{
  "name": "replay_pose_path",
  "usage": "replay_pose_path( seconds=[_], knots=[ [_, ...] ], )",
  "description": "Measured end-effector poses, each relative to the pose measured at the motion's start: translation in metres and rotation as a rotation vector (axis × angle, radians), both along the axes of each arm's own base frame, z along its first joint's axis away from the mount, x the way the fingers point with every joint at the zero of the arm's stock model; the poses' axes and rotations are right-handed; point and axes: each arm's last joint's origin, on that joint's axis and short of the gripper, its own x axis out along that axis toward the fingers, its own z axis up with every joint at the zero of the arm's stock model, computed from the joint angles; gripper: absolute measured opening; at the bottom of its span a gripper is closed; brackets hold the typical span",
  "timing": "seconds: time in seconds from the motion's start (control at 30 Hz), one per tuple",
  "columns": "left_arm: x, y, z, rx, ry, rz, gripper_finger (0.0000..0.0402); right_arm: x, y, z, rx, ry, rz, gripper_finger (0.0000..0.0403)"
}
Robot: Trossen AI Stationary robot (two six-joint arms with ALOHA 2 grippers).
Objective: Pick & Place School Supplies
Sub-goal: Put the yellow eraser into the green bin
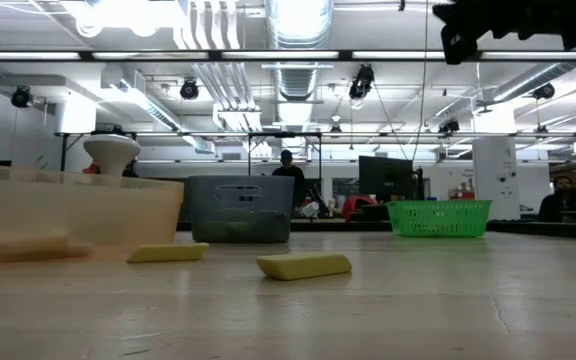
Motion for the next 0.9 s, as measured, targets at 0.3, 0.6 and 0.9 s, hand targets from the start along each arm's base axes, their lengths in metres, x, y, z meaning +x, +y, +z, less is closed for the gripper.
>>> replay_pose_path(
  seconds=[0.3, 0.6, 0.9],
  knots=[
    [0.000, 0.000, 0.000, 0.000, 0.000, 0.000, 0.0305, 0.009, 0.006, -0.032, -0.014, -0.217, 0.127, 0.0116],
    [0.000, 0.000, 0.000, 0.000, 0.000, 0.000, 0.0305, 0.041, 0.027, -0.066, -0.190, -0.146, 0.192, 0.0116],
    [0.000, 0.000, 0.000, 0.000, 0.000, 0.000, 0.0305, 0.085, 0.047, -0.098, -0.146, 0.007, 0.234, 0.0116]
  ],
)
